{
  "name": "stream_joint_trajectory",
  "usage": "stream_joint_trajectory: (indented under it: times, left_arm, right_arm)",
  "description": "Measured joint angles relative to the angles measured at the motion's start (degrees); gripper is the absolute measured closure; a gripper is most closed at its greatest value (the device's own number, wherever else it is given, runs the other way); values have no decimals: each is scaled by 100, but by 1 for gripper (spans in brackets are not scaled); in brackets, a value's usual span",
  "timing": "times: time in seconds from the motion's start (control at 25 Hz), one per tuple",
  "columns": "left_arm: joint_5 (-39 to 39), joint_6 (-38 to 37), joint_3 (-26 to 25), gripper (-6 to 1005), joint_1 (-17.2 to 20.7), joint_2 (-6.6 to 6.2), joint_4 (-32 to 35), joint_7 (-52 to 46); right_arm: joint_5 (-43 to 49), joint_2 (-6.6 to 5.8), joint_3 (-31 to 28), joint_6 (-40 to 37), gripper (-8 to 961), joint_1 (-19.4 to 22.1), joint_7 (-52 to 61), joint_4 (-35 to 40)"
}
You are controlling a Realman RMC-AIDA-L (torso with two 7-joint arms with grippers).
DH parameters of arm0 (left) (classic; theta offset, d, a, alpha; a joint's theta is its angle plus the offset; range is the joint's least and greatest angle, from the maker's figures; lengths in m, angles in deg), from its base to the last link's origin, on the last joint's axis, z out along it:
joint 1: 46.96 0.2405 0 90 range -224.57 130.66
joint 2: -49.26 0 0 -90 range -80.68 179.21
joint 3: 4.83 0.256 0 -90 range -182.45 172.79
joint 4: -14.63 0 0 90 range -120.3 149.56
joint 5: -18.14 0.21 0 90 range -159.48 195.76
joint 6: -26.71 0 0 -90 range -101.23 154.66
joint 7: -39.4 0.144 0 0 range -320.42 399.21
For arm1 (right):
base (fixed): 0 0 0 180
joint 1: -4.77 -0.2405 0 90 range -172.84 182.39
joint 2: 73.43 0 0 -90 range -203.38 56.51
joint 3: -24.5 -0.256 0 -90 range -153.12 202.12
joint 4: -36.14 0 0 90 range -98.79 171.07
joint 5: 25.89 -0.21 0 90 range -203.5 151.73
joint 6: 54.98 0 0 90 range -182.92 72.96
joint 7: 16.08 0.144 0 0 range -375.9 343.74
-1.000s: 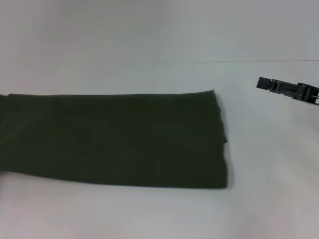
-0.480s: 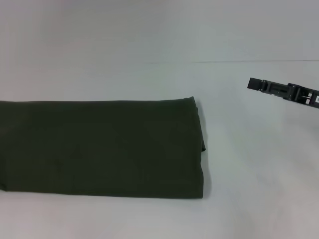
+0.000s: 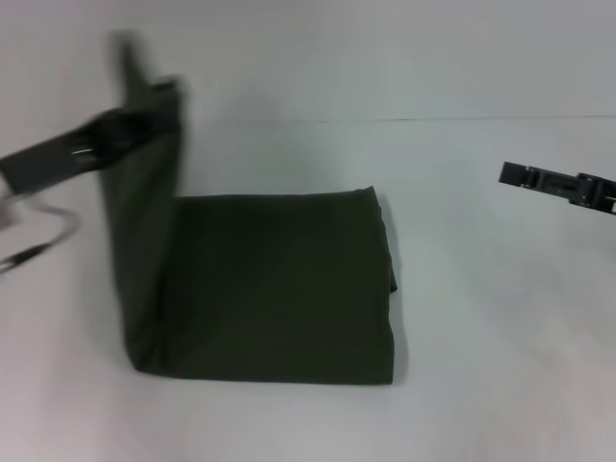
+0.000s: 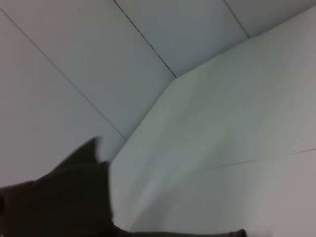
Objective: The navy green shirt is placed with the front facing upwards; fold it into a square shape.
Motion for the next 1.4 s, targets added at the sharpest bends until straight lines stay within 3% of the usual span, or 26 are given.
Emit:
stream_joint_trajectory:
  times: [0.16,0.24,0.36,0.52,0.64,0.72,0.88,0.96,1.08,1.28,1.36,1.4]
  left_arm:
    - [-699,587,889,982,-524,-15,-1432,665]
    - [-902,892,1060,978,-777,-13,-2288,1201]
    - [-1194,1256,1076,973,-1014,15,-3656,2191]
    - [-1695,1431,1052,965,-1188,22,-5355,3864]
    - [-1726,1168,1063,960,-1219,24,-5781,4495]
    - [-1715,919,1089,956,-1209,23,-5902,4730]
    - [-1651,372,1163,813,-1059,23,-5736,4758]
    - [-1577,85,1187,741,-923,1,-5458,4600]
    - [-1554,-141,1237,530,-682,-17,-4934,4285]
    - [-1549,-437,1488,299,-251,-38,-4061,4147]
    - [-1550,-554,1704,235,88,-47,-3453,4162]
    - [-1550,-554,1704,204,88,-47,-3453,4162]
  right_arm:
    - [13,-104,0,-132,58,104,-37,19]
    - [12,-150,-1,-184,59,171,-46,40]
    - [10,-266,-16,-216,61,266,-56,44]
    - [12,-310,-8,-202,64,301,-63,43]
    - [17,-317,-3,-177,66,306,-66,58]
    - [17,-320,0,-167,68,301,-65,58]
    - [22,-322,24,-104,70,265,-41,24]
    - [27,-324,84,-71,72,241,29,12]
    - [116,-353,374,36,74,150,371,7]
    - [683,-501,839,158,78,-238,1335,-132]
    - [845,-510,884,118,79,-365,1572,-170]
    - [906,-508,922,104,80,-408,1686,-181]
